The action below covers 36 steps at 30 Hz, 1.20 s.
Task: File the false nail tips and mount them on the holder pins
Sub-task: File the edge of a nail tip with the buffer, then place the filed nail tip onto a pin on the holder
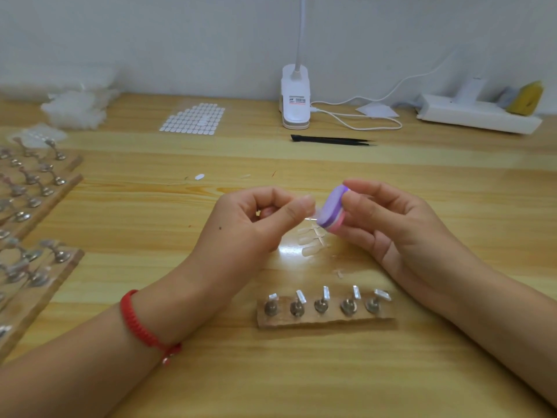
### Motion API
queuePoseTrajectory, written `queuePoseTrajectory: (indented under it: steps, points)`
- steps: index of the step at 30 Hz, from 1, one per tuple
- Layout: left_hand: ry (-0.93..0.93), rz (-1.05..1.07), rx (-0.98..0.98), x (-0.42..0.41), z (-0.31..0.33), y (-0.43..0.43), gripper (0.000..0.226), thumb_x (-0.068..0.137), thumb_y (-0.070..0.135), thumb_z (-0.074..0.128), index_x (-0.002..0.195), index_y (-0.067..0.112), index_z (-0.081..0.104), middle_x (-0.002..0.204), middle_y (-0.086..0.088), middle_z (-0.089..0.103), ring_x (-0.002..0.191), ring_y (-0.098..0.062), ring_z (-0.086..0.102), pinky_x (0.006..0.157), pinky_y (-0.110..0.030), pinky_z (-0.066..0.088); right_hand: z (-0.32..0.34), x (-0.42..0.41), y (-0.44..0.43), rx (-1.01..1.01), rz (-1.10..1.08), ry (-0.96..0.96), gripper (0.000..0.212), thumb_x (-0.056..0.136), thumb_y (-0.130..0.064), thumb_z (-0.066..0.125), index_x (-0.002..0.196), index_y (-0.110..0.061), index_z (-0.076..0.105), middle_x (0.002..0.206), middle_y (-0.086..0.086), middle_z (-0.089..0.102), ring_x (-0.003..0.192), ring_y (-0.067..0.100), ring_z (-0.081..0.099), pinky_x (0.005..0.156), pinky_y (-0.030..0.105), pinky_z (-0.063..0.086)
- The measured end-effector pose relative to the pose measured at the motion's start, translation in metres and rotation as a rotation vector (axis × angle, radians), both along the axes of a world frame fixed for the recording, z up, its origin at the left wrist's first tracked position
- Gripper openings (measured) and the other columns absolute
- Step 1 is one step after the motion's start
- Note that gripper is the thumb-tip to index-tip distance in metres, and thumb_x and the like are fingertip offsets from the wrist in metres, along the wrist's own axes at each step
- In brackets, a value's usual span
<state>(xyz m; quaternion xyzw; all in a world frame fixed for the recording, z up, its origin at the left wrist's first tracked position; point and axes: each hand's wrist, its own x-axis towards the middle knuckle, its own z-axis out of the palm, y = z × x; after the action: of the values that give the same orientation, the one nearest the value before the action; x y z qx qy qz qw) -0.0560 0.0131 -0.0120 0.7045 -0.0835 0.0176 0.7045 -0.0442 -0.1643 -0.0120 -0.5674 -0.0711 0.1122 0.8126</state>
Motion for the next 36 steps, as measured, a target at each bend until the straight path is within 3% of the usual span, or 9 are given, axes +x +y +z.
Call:
queuePoseTrajectory:
  steps: [10,15,17,19,22,25,30,33,36]
  points:
    - [-0.001,-0.019,-0.001,0.000,-0.001,0.002,0.019,0.067,0.035,0.068,0.060,0.018,0.066,0.046,0.008,0.029,0.041,-0.005,0.025,0.045,-0.012,0.025,0.000,0.000,0.001,-0.099,0.078,-0.012,0.030,0.059,-0.026,0.075,0.088,-0.019,0.080,0.083,0.007,0.076,0.073,0.014,0.072,0.063,0.020,0.056]
    - [-0.048,-0.150,0.067,-0.003,-0.001,0.000,0.013,0.071,0.032,0.074,0.062,0.022,0.071,0.047,0.014,0.040,0.045,-0.004,0.029,0.045,-0.008,0.028,0.000,0.006,-0.001,0.054,-0.013,0.043,0.020,0.074,-0.015,0.067,0.091,-0.013,0.077,0.080,0.008,0.073,0.076,0.020,0.073,0.065,0.024,0.057]
    - [-0.017,-0.066,0.015,-0.001,-0.002,0.002,0.020,0.067,0.044,0.074,0.071,0.024,0.075,0.044,0.015,0.041,0.044,-0.006,0.026,0.048,-0.012,0.027,-0.001,0.005,-0.002,0.082,-0.022,0.053,0.018,0.084,-0.006,0.055,0.086,-0.011,0.073,0.071,0.010,0.065,0.070,0.022,0.070,0.062,0.029,0.058]
    - [0.011,0.006,0.005,0.000,-0.003,0.003,0.031,0.066,0.054,0.070,0.079,0.027,0.077,0.042,0.013,0.036,0.043,-0.008,0.026,0.060,-0.025,0.030,-0.001,0.002,0.000,0.027,-0.039,0.007,0.037,0.090,-0.001,0.041,0.072,-0.013,0.072,0.066,0.012,0.047,0.057,0.016,0.057,0.052,0.029,0.053]
    - [0.032,0.029,0.001,-0.002,-0.001,0.002,0.034,0.065,0.057,0.070,0.084,0.030,0.077,0.041,0.008,0.031,0.043,-0.010,0.026,0.069,-0.033,0.026,-0.001,-0.004,0.004,-0.110,0.005,-0.101,0.019,0.084,-0.016,0.054,0.074,-0.016,0.070,0.062,0.002,0.039,0.052,0.010,0.040,0.047,0.021,0.041]
    - [0.023,-0.011,0.006,-0.003,0.000,0.002,0.034,0.066,0.052,0.069,0.086,0.026,0.077,0.039,0.013,0.039,0.042,-0.009,0.029,0.064,-0.028,0.031,0.001,-0.010,0.004,-0.376,-0.005,-0.257,0.016,0.080,-0.027,0.075,0.084,-0.014,0.067,0.053,-0.014,0.050,0.045,0.004,0.042,0.048,0.012,0.038]
    - [-0.021,-0.089,0.017,-0.006,0.003,0.001,0.030,0.069,0.036,0.069,0.085,0.011,0.076,0.043,0.018,0.053,0.040,0.004,0.044,0.049,-0.003,0.033,0.002,-0.011,0.005,-0.343,-0.077,-0.264,0.016,0.074,-0.033,0.070,0.079,-0.018,0.070,0.052,-0.013,0.050,0.044,0.006,0.040,0.045,0.015,0.037]
    - [-0.117,-0.068,0.136,-0.006,0.002,0.004,0.018,0.071,0.035,0.073,0.076,0.018,0.075,0.052,0.017,0.058,0.048,0.002,0.050,0.054,-0.010,0.039,0.000,-0.010,0.004,-0.311,0.011,-0.193,0.011,0.080,-0.031,0.074,0.075,-0.022,0.072,0.054,-0.010,0.043,0.048,0.007,0.035,0.042,0.016,0.035]
    - [-0.326,-0.025,0.387,-0.003,0.002,0.013,0.023,0.070,0.044,0.080,0.087,0.031,0.070,0.063,0.015,0.049,0.046,-0.004,0.039,0.052,-0.015,0.032,0.001,-0.010,0.003,-0.315,0.123,-0.113,0.015,0.081,-0.033,0.065,0.071,-0.024,0.071,0.056,-0.010,0.039,0.049,0.007,0.032,0.041,0.015,0.033]
